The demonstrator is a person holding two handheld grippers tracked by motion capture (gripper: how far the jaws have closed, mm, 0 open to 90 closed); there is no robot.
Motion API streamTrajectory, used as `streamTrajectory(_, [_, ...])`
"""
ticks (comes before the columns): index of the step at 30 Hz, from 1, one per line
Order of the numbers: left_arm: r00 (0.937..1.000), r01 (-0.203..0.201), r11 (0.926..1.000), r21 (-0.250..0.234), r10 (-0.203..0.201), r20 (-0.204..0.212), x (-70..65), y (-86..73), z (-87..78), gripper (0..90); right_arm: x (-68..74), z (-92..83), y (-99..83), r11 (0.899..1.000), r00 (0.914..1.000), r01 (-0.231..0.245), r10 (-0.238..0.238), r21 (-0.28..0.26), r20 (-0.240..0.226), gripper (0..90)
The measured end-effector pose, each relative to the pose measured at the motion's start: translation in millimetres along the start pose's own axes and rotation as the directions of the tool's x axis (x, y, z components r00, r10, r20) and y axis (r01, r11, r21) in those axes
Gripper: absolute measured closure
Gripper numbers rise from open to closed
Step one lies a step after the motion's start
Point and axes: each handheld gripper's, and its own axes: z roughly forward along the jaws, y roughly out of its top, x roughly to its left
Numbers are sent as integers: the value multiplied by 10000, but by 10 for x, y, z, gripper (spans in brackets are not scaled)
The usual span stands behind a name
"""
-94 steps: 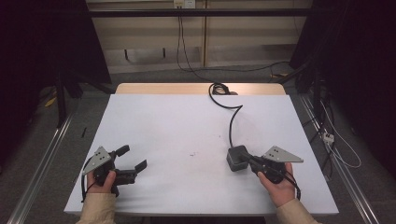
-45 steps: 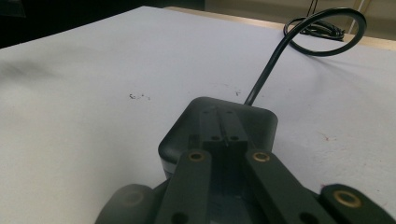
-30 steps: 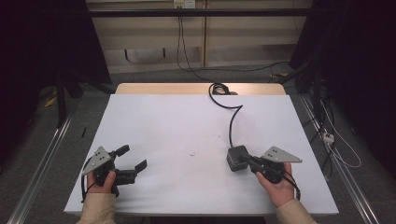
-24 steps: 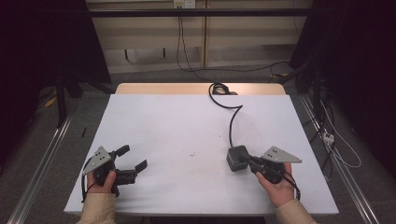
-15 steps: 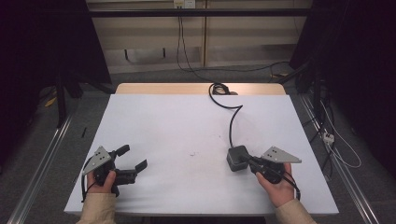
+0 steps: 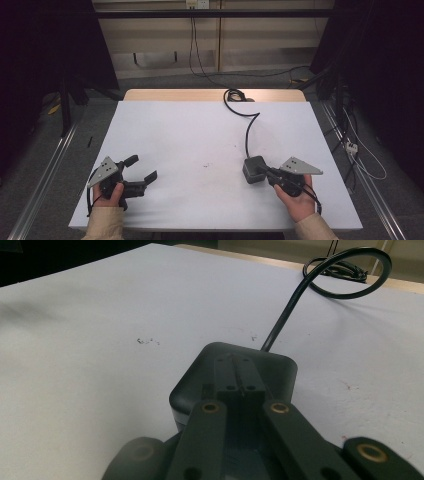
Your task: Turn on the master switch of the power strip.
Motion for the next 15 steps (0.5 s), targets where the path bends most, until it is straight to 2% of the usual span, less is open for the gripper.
streamTrajectory(9, [10000,-5,10000,7,5,-1,-2,-1,-2,34,-2,0,-4,10000,10000,-47,47,-19,-13,900])
streamTrajectory(11, [10000,-8,10000,0,8,7,-3,-1,-1,34,9,9,-6,9996,9987,-274,274,10,-433,900])
streamTrajectory(12, [10000,-17,10000,8,17,9,-4,0,-1,34,9,9,-6,9996,9987,-274,274,10,-433,900])
streamTrajectory(13, [10000,-13,10000,4,13,9,-5,1,-1,34,34,19,-9,9993,9966,-385,387,45,-733,900])
streamTrajectory(14, [10000,-34,10000,10,34,3,-3,2,-2,34,87,20,4,9999,9992,125,-122,74,-379,900])
streamTrajectory(15, [10000,-28,10000,3,28,7,-4,3,-3,34,107,23,14,9993,9991,342,-339,126,-260,900])
